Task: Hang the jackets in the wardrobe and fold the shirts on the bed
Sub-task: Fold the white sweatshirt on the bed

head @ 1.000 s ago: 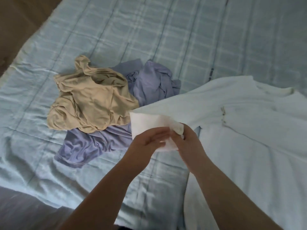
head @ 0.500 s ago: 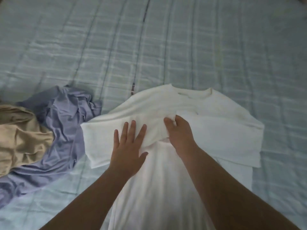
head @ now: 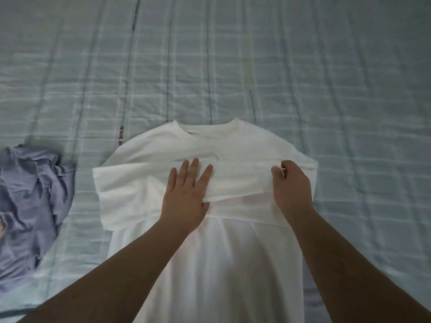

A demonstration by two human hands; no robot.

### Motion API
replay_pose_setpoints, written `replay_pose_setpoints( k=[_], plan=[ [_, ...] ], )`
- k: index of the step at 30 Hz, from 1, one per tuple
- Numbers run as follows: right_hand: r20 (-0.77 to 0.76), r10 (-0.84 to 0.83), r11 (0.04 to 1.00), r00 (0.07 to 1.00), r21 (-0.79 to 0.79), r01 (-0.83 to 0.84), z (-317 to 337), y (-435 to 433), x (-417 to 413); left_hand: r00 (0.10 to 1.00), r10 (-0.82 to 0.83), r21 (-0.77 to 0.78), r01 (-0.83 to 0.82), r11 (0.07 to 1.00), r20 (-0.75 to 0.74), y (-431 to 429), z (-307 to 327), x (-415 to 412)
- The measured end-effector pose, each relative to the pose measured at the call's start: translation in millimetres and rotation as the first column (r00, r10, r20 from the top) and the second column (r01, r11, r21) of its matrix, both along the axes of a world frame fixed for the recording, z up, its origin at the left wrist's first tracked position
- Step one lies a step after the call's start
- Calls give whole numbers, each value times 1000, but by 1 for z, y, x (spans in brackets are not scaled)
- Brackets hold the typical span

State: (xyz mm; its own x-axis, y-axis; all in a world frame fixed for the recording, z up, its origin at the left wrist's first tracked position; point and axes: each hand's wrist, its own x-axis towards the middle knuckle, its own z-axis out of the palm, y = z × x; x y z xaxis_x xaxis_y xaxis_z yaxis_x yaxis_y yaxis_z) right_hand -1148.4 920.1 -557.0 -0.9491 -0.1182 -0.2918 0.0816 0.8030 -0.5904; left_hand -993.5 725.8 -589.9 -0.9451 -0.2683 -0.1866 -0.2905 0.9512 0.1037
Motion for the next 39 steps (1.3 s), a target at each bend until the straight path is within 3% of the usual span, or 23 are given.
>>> replay_pose_setpoints(
  k=[5,11,25,30,36,39],
  plan=[
    [-154,54,994,987,104,-38,-1,32,-4,997,40,-104,-33,994,69,18,6,-9],
    [-57,7,997,998,75,-3,-12,41,-2,992,96,-177,-79,981,88,-3,8,17],
    [-5,39,999,999,-19,-39,-11,-25,36,951,289,-120,-276,954,112,-63,13,61],
    [-63,41,997,997,-58,-44,6,-52,46,926,378,-25,-378,925,-4,-81,42,78],
    [-210,-93,990,973,-128,67,50,-28,33,941,279,20,-280,960,-192,-58,72,57],
    [-267,-139,989,953,-76,123,52,5,20,974,168,8,-169,986,-153,-25,60,41]
  ],
)
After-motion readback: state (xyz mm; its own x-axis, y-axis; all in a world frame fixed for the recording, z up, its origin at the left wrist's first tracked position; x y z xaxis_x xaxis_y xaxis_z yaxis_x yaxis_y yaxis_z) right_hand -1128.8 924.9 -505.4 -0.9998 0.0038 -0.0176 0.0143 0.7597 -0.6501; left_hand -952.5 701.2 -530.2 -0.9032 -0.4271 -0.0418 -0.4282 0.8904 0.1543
